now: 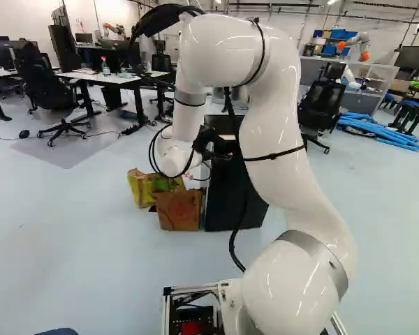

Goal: Grab a drink from the fridge

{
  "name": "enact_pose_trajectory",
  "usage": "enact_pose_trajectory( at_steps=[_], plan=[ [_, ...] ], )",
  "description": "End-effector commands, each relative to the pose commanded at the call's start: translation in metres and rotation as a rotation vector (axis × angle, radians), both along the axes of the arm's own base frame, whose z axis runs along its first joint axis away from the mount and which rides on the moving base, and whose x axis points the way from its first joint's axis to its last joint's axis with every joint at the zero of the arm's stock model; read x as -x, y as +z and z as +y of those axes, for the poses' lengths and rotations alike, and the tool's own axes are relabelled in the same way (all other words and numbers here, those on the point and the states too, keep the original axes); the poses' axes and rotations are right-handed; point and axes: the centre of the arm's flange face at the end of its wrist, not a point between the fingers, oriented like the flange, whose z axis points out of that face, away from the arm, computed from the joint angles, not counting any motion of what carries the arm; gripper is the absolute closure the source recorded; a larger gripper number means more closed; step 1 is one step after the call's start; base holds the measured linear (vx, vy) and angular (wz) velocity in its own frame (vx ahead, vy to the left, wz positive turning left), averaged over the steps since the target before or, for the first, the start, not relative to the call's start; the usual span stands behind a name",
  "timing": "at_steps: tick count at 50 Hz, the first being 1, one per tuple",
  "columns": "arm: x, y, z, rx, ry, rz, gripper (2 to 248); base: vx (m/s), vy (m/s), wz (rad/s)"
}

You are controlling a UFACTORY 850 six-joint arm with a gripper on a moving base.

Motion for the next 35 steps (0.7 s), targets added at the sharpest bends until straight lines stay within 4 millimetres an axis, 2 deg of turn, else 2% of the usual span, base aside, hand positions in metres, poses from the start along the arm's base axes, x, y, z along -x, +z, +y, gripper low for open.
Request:
enact_pose_trajectory(
  at_steps=[35],
  plan=[
    [-0.002,-0.0015,-0.0027,-0.015,-0.062,0.0,3,0.0,0.0,0.0]
  ],
)
